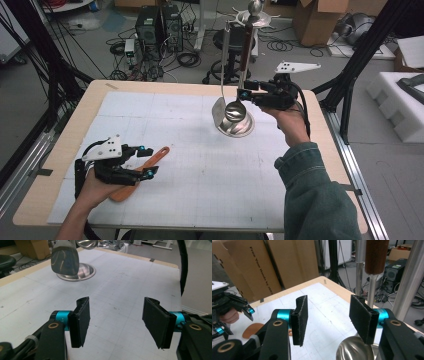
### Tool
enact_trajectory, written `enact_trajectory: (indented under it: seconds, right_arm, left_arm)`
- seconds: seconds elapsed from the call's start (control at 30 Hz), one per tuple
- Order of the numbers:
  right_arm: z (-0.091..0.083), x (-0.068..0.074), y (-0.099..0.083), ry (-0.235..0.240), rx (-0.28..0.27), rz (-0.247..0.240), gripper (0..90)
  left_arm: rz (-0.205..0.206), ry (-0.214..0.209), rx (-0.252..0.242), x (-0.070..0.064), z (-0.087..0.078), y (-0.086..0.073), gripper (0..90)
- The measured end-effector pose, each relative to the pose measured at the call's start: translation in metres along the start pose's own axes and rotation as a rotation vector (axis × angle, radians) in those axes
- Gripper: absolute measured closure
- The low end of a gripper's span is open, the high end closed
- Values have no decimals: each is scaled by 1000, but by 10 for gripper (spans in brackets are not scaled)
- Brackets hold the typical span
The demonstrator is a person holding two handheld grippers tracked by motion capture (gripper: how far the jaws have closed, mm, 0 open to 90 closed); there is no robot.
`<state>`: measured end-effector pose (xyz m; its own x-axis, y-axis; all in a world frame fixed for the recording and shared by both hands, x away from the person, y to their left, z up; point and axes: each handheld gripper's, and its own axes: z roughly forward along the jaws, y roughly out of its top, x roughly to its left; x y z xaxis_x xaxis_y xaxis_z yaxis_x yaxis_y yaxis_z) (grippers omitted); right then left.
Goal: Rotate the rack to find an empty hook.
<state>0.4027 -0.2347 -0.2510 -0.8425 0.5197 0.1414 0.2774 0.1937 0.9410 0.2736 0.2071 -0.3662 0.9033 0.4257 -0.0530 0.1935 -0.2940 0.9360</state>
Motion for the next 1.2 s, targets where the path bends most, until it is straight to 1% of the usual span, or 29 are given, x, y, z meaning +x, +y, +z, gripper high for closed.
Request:
enact_trajectory:
  seconds: [0.03, 0.1, 0.23, 0.27, 0.33, 0.4, 0.43, 0.5, 0.6, 0.67, 0.73, 0.8, 0.83, 1.03, 1.2]
  right_arm:
    - [0, 0, 0, -2, 0, -5, 498]
    - [-2, 0, -1, 0, -3, 0, 503]
    - [-7, -1, 1, 5, -20, -8, 566]
    - [-9, -1, 1, 10, -19, -7, 592]
    - [-11, -1, 3, 17, -17, -21, 638]
    - [-14, -2, 6, 41, -31, -28, 723]
    - [-15, -3, 7, 42, -32, -33, 740]
    - [-18, -5, 13, 60, -37, -39, 813]
    - [-23, -8, 24, 78, -68, -39, 893]
    - [-27, -10, 34, 78, -100, -34, 899]
    - [-29, -12, 44, 70, -99, -52, 900]
    - [-29, -12, 53, 76, -97, -57, 900]
    - [-29, -12, 58, 78, -95, -69, 900]
    - [-29, -16, 81, 79, -109, -78, 900]
    - [-30, -18, 94, 68, -121, -87, 900]
  left_arm:
    - [0, 0, 0, 0, 0, 0, 394]
    - [0, -2, -1, 0, 0, 0, 395]
    - [-1, -6, -2, 0, 1, 0, 396]
    - [0, -6, -1, 0, 1, 0, 397]
    - [0, -5, -2, 0, 1, 0, 397]
    - [0, -6, -1, 0, 1, 0, 397]
    - [2, -7, -1, 0, 1, 0, 398]
    - [-1, -5, -2, 0, 1, 0, 398]
    - [-1, -5, -6, 1, 0, 0, 398]
    - [-5, -3, -13, 1, -1, 0, 398]
    - [-2, -4, -11, 1, -2, 0, 398]
    - [-6, -6, -8, 2, -1, 0, 398]
    - [-4, -7, -7, 2, -1, 0, 398]
    - [-8, -5, -14, 3, -3, 0, 401]
    - [-11, -8, -13, 3, -2, -1, 401]
